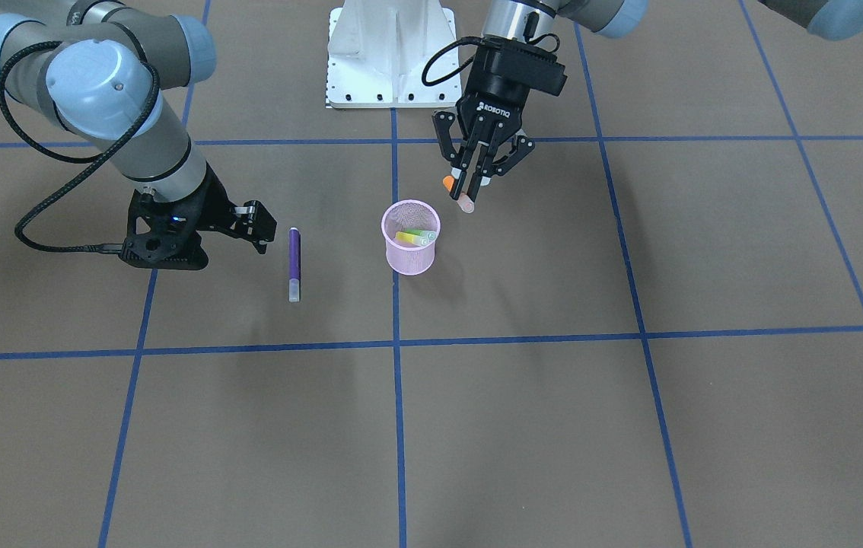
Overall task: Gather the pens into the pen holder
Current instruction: 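Bring orange marker over cup with left gripper while right hovers above purple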
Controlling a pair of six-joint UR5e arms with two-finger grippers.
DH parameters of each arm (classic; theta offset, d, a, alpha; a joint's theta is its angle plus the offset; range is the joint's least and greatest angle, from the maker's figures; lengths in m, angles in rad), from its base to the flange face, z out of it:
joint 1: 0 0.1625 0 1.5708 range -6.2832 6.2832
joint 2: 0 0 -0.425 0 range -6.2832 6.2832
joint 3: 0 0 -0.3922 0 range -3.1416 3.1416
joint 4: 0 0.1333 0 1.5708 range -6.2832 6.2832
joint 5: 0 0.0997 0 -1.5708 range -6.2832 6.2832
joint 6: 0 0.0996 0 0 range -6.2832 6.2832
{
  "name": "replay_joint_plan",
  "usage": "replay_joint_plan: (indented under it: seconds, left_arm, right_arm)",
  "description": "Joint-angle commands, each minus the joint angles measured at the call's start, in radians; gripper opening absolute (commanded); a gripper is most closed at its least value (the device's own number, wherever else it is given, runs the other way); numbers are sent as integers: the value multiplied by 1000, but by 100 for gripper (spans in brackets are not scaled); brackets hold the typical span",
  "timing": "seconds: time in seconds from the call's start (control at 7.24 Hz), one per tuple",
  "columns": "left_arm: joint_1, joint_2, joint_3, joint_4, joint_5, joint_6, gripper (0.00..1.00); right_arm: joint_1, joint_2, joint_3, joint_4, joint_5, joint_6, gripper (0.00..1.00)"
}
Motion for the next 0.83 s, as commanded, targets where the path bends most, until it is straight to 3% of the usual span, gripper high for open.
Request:
replay_joint_plan:
  seconds: [0.0, 0.69]
  left_arm:
    - [0, -3, 19, -84, -105, 139, 0]
    - [-21, -64, 149, -143, -98, 129, 0]
  right_arm:
    - [-1, -1, -15, 7, 6, -1, 99]
    - [-17, -1, -33, 13, 3, -7, 99]
